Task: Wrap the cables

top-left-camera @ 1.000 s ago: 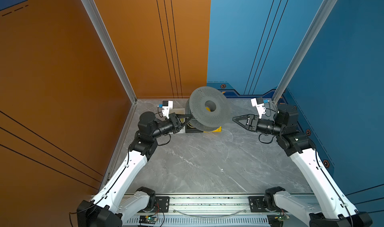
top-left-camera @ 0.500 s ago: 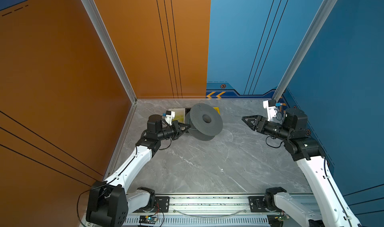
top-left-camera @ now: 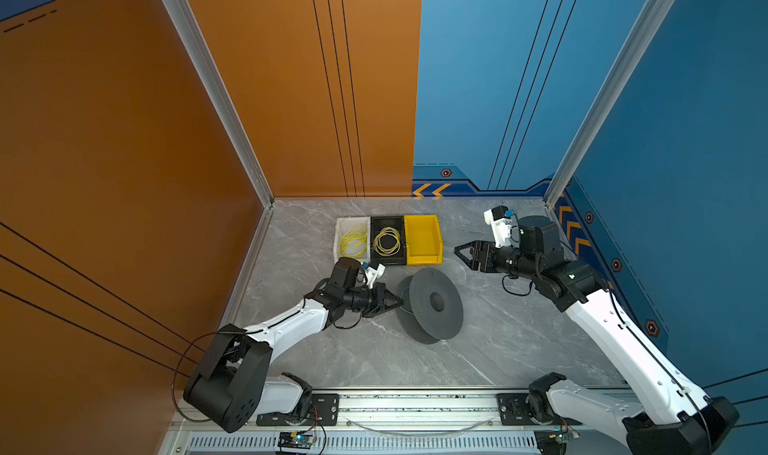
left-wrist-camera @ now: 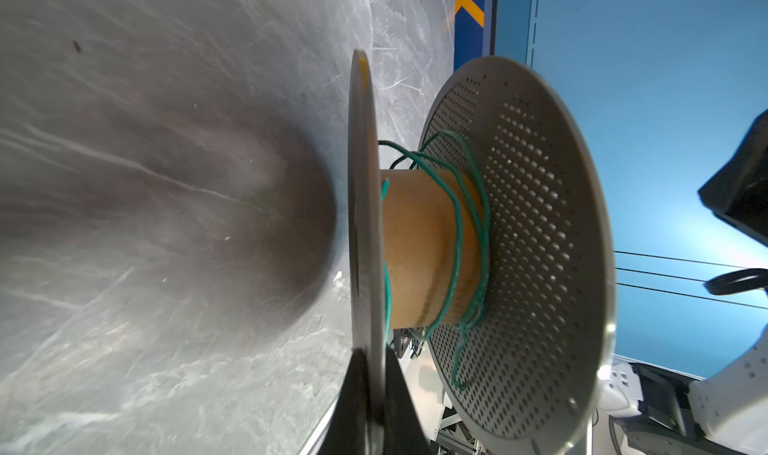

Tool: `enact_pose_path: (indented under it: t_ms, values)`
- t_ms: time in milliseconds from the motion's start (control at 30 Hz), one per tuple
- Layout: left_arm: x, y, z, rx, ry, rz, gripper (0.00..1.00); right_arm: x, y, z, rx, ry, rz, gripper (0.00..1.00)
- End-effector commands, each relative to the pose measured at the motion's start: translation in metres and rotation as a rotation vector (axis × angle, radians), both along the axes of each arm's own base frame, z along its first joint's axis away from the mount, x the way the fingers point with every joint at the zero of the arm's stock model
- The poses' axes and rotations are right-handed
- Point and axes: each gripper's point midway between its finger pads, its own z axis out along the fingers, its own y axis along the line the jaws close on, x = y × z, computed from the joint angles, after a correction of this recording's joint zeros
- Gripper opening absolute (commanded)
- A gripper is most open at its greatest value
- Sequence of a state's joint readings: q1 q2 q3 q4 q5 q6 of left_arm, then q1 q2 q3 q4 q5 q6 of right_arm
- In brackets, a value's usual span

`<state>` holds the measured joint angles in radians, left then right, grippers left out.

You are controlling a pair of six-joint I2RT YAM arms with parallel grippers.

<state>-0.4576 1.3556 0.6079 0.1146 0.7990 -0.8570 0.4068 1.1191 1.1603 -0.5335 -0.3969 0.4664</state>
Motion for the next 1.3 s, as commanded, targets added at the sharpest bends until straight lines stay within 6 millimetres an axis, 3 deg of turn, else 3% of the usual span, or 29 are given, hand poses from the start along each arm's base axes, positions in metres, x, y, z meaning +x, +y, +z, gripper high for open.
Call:
enact_pose_path:
  t_ms: [0,300,667,933,1067,1267]
  values:
    - [-0.001,-0.002,0.001,-0.017,-0.092,-0.053,0.0,0.007,0.002,0.002,-0.041,-0.026,0.001,0.65]
    - [0.003,0.015,-0.021,0.002,-0.054,-0.009,0.0,0.009,0.035,-0.006,-0.034,-0.017,0.082,0.62]
    - [0.011,0.03,-0.083,0.163,0.022,0.05,0.0,0.016,0.046,-0.027,-0.065,0.011,0.102,0.63]
    - [0.025,0.044,-0.107,0.242,0.035,0.091,0.0,0.018,0.047,-0.023,-0.055,-0.011,0.099,0.62]
    - [0.023,0.052,-0.122,0.313,0.065,0.107,0.0,0.014,0.048,-0.008,-0.009,-0.047,0.098,0.63]
    - [0.018,0.063,-0.125,0.367,0.075,0.114,0.17,0.011,0.048,-0.009,0.0,-0.048,0.104,0.63]
